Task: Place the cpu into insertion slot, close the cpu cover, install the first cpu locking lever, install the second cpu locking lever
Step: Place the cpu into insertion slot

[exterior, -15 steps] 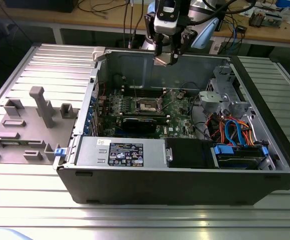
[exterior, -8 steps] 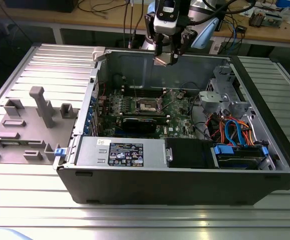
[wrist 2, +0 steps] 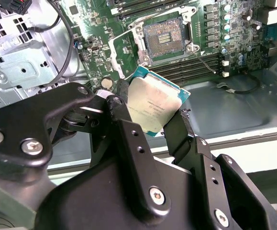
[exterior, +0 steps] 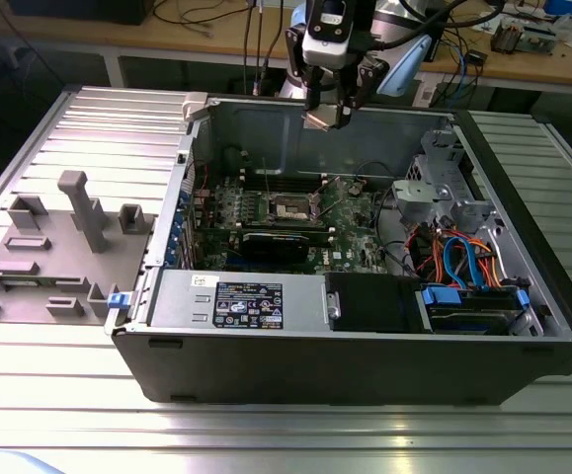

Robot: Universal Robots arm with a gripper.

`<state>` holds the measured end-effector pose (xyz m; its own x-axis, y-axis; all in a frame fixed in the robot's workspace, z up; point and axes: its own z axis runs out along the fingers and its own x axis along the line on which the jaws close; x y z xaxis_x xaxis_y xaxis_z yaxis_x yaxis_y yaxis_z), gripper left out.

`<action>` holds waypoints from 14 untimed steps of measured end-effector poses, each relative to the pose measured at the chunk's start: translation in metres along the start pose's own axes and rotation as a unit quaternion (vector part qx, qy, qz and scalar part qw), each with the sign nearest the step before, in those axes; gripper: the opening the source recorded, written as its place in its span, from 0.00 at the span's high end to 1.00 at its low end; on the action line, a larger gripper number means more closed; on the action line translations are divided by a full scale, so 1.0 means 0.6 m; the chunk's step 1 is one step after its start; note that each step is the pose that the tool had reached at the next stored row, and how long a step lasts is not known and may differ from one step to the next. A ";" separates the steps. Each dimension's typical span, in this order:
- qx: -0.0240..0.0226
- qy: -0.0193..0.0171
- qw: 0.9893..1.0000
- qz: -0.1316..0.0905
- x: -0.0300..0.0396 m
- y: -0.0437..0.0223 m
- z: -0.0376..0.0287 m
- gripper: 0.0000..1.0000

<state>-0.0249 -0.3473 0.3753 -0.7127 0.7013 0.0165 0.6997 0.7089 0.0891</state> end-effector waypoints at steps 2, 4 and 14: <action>0.000 0.000 1.000 0.004 0.000 0.000 0.000 0.46; 0.000 -0.001 1.000 0.008 0.000 0.000 0.000 0.46; -0.001 -0.005 0.998 0.055 0.000 0.000 0.000 0.46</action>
<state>-0.0249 -0.3473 0.3752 -0.6305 0.7760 0.0163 0.7740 0.6269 0.0889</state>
